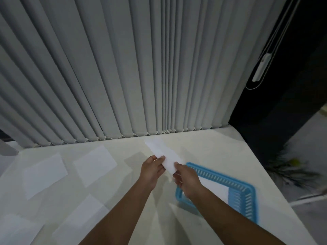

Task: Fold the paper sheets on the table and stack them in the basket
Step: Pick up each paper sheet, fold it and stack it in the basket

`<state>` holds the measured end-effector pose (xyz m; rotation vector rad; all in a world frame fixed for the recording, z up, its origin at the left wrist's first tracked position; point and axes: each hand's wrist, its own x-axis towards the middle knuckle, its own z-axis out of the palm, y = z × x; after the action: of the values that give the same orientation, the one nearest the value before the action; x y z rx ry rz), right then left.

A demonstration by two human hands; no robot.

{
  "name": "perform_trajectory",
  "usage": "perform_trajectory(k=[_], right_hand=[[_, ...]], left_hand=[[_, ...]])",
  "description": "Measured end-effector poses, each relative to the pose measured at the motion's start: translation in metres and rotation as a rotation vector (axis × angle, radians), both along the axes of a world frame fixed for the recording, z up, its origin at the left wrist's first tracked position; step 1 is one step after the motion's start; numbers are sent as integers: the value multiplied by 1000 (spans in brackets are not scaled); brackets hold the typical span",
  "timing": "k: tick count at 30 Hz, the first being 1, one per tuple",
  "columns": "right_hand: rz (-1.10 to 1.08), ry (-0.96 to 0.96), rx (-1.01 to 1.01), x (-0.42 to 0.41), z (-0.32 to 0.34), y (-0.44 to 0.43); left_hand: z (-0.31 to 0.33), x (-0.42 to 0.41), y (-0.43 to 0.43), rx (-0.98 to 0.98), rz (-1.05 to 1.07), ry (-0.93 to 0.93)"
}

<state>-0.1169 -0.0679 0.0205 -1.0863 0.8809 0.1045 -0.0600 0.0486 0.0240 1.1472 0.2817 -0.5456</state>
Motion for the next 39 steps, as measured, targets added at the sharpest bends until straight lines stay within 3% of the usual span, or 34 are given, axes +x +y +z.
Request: perform_trajectory(k=[6,11,16,20,25,35,39], right_hand=[[-60,-105,-238,-43,4,-36],[15,-116,-439,-76,-2,-60],[-32,-132,-440,-94,-3,-84],[14,-138,-486,-98,-2,-99],[50,-117,-530,-97,-4,-108],[-11,-123,-404,-102,-15,-119],[-23,-139,-368,-103,-13,-120]], left_hand=[[-12,-47,-21,20,-63,35],[-9,-54,-30,-117,74,87],[1,-57,-35,-116,-15,59],[5,-53,-37,89,-141,-49],[2,-43,-42,326,-141,-169],[-7,-49,-46,255,-313,-190],[-3,-47,-51,239,-291,-152]])
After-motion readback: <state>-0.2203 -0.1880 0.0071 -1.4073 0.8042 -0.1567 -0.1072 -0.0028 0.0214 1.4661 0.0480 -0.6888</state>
